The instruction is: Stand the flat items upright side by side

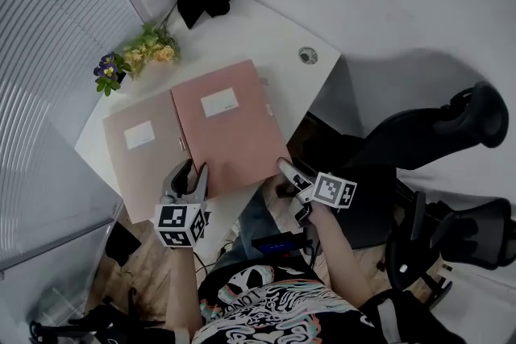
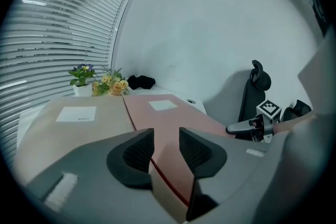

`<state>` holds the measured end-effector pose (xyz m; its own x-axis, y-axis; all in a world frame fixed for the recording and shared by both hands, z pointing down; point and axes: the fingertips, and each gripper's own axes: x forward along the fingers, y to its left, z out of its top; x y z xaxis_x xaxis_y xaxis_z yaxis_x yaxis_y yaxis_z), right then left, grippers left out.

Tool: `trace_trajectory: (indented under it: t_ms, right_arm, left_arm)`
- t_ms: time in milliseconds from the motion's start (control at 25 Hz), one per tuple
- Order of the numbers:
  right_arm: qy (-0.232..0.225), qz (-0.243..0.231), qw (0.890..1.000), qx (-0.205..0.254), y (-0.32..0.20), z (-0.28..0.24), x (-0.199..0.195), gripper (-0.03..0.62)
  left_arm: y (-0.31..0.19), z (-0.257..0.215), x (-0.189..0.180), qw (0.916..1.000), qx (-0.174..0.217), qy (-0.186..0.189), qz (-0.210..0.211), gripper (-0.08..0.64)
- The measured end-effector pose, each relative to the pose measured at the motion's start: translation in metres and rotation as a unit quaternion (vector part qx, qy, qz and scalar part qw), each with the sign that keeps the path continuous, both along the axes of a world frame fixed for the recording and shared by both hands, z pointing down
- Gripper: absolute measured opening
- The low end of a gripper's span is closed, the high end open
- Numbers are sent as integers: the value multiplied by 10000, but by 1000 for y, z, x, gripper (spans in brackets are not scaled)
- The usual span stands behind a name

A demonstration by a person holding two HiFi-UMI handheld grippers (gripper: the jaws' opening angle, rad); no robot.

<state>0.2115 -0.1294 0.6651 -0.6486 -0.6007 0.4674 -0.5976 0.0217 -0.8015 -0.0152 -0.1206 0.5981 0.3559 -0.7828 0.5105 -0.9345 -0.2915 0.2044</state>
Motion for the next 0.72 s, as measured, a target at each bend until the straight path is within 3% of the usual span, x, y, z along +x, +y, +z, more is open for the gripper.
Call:
trace_trajectory:
  t_ms: [200,480,720]
  right_arm:
    - [-335,-18,9994,-126,-1,5,-2,322]
    - [-594,-127,9980,-187,-1,7,-6,314]
    - [-853,-95,9954,-425,2,16,-4,374]
  left_arm:
    - [-3,-4,4,9997,143,-109,179,147]
    - [-3,7,9,9991,-75,-268,323,147]
    - [-1,12,18,9970,-150,-455,615,147]
